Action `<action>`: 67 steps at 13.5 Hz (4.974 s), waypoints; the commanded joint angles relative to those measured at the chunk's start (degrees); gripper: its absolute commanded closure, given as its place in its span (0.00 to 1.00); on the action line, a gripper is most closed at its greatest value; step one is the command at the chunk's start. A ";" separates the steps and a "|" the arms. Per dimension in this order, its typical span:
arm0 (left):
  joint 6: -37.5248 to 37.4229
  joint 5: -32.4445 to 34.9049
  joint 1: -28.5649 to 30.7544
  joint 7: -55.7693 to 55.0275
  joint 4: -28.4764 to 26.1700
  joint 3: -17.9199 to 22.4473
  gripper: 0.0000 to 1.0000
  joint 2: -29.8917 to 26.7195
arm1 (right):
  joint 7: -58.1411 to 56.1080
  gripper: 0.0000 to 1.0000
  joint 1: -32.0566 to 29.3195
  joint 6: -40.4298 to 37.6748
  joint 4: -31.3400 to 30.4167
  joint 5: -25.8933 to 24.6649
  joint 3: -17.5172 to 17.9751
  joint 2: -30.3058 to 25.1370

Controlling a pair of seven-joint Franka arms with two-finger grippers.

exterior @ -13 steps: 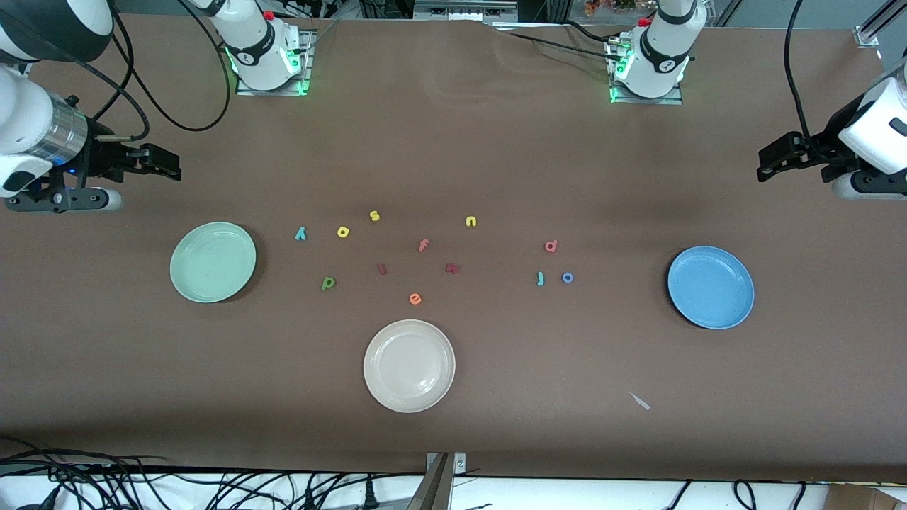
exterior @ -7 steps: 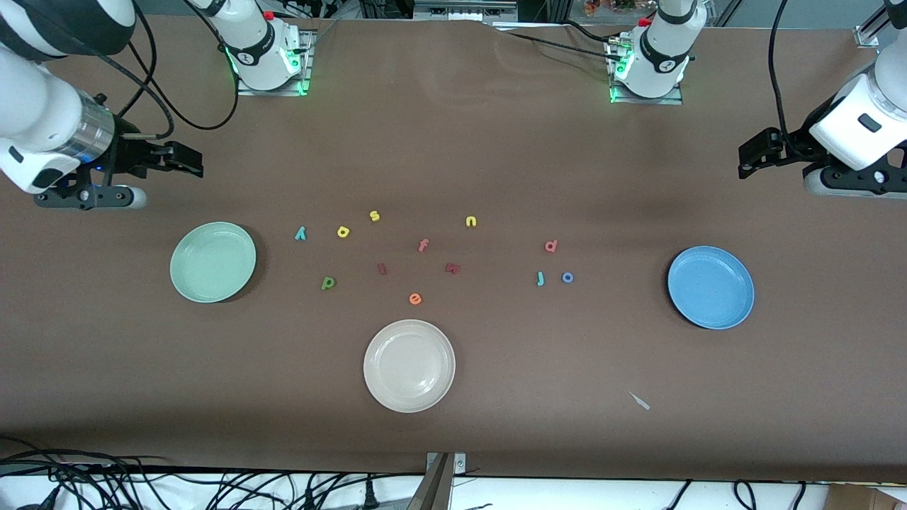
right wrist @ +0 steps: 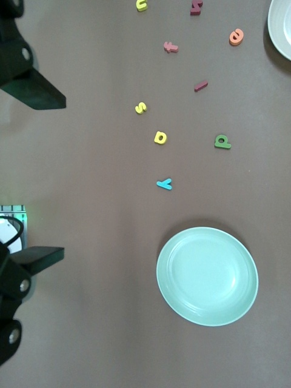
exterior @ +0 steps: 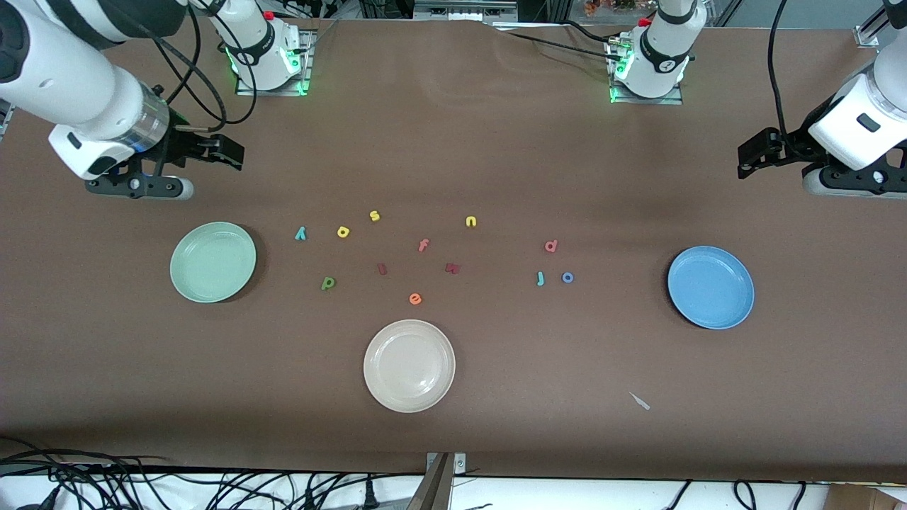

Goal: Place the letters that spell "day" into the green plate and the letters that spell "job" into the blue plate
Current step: 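Move the right gripper over the cyan letter y, then lower the right gripper and grasp the cyan letter y, then drop the y on the green plate while the left gripper reaches letters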

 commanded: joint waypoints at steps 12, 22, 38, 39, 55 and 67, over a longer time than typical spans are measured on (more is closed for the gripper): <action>-0.37 0.51 -0.12 -0.10 1.25 -0.29 0.00 0.52 | 2.46 0.00 -0.30 17.03 -16.94 1.00 2.71 -5.22; -0.55 0.59 0.14 -0.19 1.25 -0.20 0.00 0.43 | 6.31 0.00 -0.22 42.70 -31.19 -0.05 2.71 4.96; -0.99 0.51 0.67 -0.02 1.16 -0.11 0.00 0.34 | 6.42 0.00 -0.04 61.96 -34.62 -7.17 0.95 17.18; -0.99 0.51 0.67 -0.02 1.25 -0.11 0.00 0.34 | 6.33 0.00 -0.04 62.05 -34.80 -7.18 0.51 17.46; -0.11 0.59 -0.30 -0.72 1.78 -1.25 0.00 2.17 | 7.73 0.45 1.10 62.14 -34.27 -7.18 -0.37 20.62; 2.35 1.39 -0.30 0.24 2.65 -3.98 0.00 2.54 | 7.91 0.80 1.37 62.14 -34.27 -7.26 -0.37 20.97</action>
